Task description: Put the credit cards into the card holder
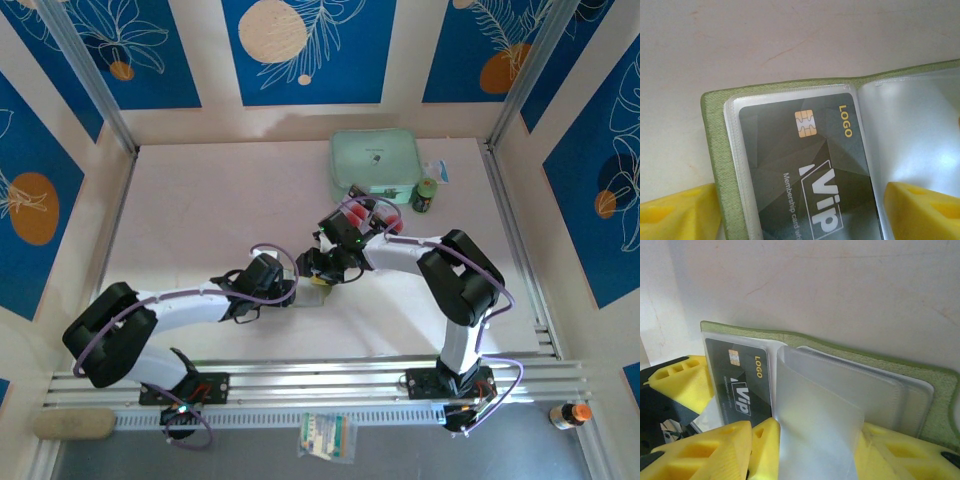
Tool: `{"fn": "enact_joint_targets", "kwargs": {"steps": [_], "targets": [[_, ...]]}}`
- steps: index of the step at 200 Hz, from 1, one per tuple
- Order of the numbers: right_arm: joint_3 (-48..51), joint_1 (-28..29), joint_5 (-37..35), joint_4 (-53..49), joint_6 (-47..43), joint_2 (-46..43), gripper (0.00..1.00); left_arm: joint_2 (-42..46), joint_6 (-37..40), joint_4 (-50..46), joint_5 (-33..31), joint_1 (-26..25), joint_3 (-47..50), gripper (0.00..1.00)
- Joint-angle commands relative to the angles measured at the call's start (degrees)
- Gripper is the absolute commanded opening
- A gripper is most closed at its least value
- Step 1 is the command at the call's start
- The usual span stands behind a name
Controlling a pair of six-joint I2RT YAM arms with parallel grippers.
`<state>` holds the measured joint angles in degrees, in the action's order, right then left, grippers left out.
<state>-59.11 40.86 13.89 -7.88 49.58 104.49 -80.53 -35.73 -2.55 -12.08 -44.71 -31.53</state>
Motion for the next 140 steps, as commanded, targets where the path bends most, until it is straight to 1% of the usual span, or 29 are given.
{"fn": "enact_joint_targets", "kwargs": {"steps": [1, 18, 41, 83, 131, 134, 140], "targets": [[0.7, 0.1, 2.5, 1.2, 0.9, 1.1, 0.55, 1.0, -0.7, -0.5, -0.5, -0.4, 0.8, 0.83], [0.8, 0.1, 3.4, 1.6, 0.9, 0.6, 0.55, 1.8, -0.7, -0.7, -0.6, -0.5, 0.8, 0.83], [0.2, 0.1, 4.2, 1.5, 1.3, -0.6, 0.55, 4.3, -0.5, -1.9, -1.2, -0.4, 0.2, 0.88], [-1.9, 1.3, 4.1, 0.0, 2.4, -2.0, 0.56, 12.2, -0.2, -4.3, -2.6, 0.2, -0.3, 0.95], [-5.9, 3.1, 3.8, -0.5, 4.5, 0.1, 0.60, 18.8, -0.4, -7.5, -4.3, 1.5, 0.8, 0.96], [-6.2, 3.2, 3.8, -0.5, 4.6, 0.3, 0.64, 19.1, -0.4, -7.6, -4.5, 1.6, 1.0, 0.96], [-6.8, 3.5, 3.8, -0.5, 4.8, 0.9, 0.65, 19.7, -0.4, -7.9, -4.6, 1.7, 1.3, 0.96]]}}
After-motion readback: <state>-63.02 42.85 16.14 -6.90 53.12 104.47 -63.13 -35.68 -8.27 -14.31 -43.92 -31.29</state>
